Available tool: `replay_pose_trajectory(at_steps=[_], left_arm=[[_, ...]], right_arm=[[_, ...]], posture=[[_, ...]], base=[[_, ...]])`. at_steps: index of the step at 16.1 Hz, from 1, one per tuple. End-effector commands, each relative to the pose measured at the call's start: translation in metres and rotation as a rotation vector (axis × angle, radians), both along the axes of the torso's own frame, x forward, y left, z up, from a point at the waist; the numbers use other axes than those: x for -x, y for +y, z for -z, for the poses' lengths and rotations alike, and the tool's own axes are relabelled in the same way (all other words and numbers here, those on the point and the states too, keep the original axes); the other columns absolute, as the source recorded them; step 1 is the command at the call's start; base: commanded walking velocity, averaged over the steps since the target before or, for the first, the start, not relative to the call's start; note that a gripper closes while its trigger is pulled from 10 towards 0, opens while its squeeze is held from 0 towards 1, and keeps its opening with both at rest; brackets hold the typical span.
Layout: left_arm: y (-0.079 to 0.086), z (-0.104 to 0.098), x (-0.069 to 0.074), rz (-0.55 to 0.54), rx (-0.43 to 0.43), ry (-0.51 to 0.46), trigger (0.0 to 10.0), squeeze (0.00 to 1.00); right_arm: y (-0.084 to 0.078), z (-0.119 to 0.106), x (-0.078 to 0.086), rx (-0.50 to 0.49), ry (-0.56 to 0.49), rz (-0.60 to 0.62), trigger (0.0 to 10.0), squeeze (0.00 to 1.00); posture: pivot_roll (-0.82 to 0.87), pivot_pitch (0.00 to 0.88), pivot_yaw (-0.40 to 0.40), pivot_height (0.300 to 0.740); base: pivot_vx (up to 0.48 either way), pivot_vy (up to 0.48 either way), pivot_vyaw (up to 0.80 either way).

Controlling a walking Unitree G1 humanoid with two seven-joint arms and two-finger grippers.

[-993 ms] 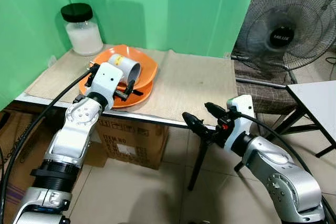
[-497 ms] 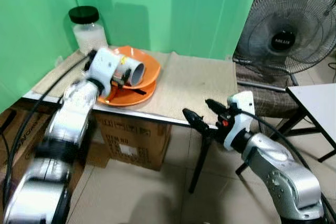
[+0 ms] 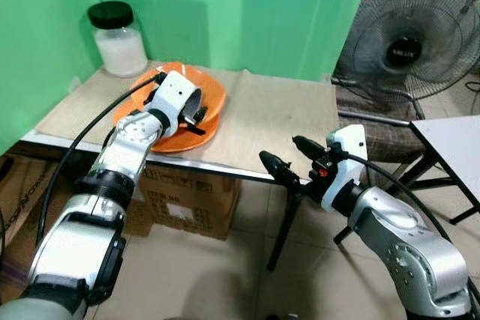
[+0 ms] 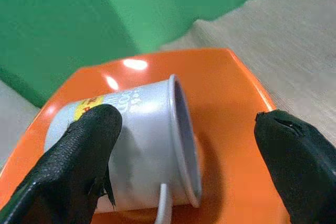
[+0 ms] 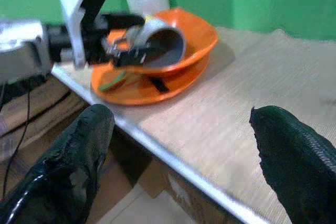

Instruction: Setting the table

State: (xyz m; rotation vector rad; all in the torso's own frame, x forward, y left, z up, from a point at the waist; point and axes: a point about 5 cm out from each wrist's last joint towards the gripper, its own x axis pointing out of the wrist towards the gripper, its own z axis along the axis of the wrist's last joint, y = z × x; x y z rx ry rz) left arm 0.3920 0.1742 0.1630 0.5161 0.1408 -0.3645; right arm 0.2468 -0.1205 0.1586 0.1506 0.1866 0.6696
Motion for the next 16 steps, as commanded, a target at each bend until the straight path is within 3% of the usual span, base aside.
replay_pose_trajectory(at_steps=[1, 7, 10, 13, 14, 16], left_arm=[[0.002, -0.002, -0.003, -0.009, -0.036, -0.010, 10.0, 0.00], [0.020, -0.004, -0.006, -0.117, -0.172, -0.020, 10.0, 0.00], [0.025, -0.007, -0.007, -0.153, -0.196, -0.044, 10.0, 0.00], [0.026, -0.009, -0.008, -0.190, -0.161, -0.047, 10.0, 0.00], [0.025, -0.009, -0.008, -0.192, -0.150, -0.044, 5.9, 0.00], [0.023, -0.011, -0.009, -0.189, -0.146, -0.054, 0.0, 0.00]], right_arm=[[0.000, -0.001, 0.005, 0.007, 0.009, -0.031, 10.0, 0.00], [-0.004, 0.001, 0.008, 0.034, 0.028, -0.052, 10.0, 0.00], [-0.005, 0.001, 0.010, 0.040, 0.032, -0.083, 10.0, 0.00], [-0.006, 0.002, 0.011, 0.051, 0.027, -0.101, 10.0, 0.00], [-0.006, 0.002, 0.011, 0.055, 0.023, -0.103, 10.0, 0.00], [-0.007, 0.001, 0.010, 0.058, 0.016, -0.105, 10.0, 0.00]], posture=[[-0.15, 0.096, -0.027, 0.740], [-0.14, 0.094, -0.026, 0.740], [-0.14, 0.094, -0.026, 0.740], [-0.13, 0.078, -0.029, 0.740], [-0.13, 0.071, -0.029, 0.740], [-0.14, 0.061, -0.027, 0.740]], base=[[0.000, 0.000, 0.00], [0.000, 0.000, 0.00], [0.000, 0.000, 0.00], [0.000, 0.000, 0.00], [0.000, 0.000, 0.00], [0.000, 0.000, 0.00]])
